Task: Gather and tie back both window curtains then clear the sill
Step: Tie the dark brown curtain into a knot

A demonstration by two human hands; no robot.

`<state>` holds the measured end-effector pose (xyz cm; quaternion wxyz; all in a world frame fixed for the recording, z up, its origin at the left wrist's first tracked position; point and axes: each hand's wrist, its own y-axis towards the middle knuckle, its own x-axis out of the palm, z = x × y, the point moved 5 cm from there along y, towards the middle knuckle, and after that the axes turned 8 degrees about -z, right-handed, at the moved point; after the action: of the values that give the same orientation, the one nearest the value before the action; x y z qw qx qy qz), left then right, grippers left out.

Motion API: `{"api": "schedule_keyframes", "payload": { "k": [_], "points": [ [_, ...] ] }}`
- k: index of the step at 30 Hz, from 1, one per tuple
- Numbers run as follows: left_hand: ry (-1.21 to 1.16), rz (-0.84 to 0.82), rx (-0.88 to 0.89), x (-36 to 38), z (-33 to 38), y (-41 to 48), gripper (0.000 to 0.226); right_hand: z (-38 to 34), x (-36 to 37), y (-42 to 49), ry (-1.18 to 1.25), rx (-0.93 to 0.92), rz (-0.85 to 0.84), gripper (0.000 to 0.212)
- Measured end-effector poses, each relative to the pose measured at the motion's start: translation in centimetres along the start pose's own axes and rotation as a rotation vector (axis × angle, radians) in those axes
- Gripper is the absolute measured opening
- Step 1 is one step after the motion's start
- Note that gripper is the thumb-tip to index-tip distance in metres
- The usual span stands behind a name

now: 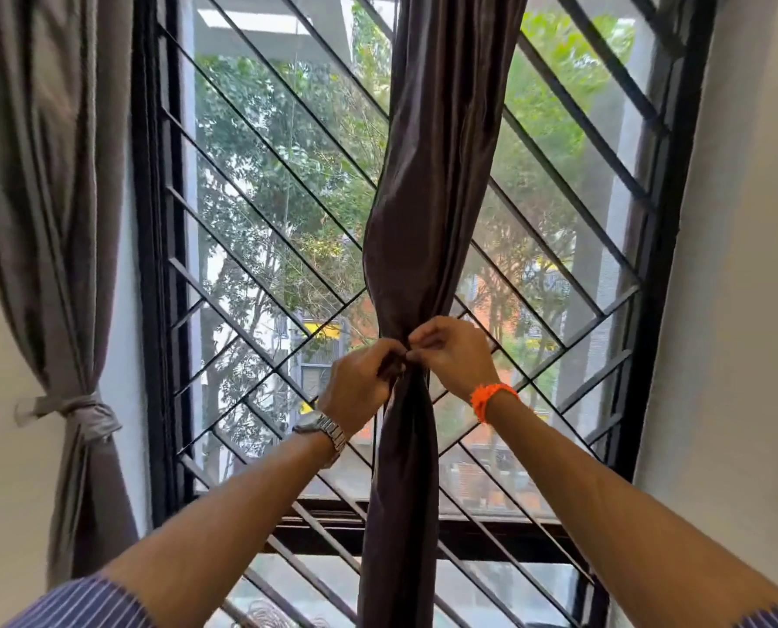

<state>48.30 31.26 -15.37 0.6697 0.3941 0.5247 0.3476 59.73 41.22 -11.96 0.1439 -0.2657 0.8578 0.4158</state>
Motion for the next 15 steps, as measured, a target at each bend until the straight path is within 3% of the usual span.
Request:
{"api": "schedule_keyframes", "payload": {
  "k": [3,10,15],
  "points": [
    [0.055,-0.092,0.064,0.0,-0.8,0.5,0.033,0.0,0.5,0.5,-0.021,0.016,-0.039,0.019],
    [0.219,-0.157,0.347,0.0,0.0,2.6,0.020,1.4,1.2,0.3,0.044,0.058,-0.061,0.023],
    [0.233,-0.178,0.271,0.2,0.3,3.3,0.014,2.6,2.0,-1.0,0.333,0.079,-0.094,0.041]
  ]
}}
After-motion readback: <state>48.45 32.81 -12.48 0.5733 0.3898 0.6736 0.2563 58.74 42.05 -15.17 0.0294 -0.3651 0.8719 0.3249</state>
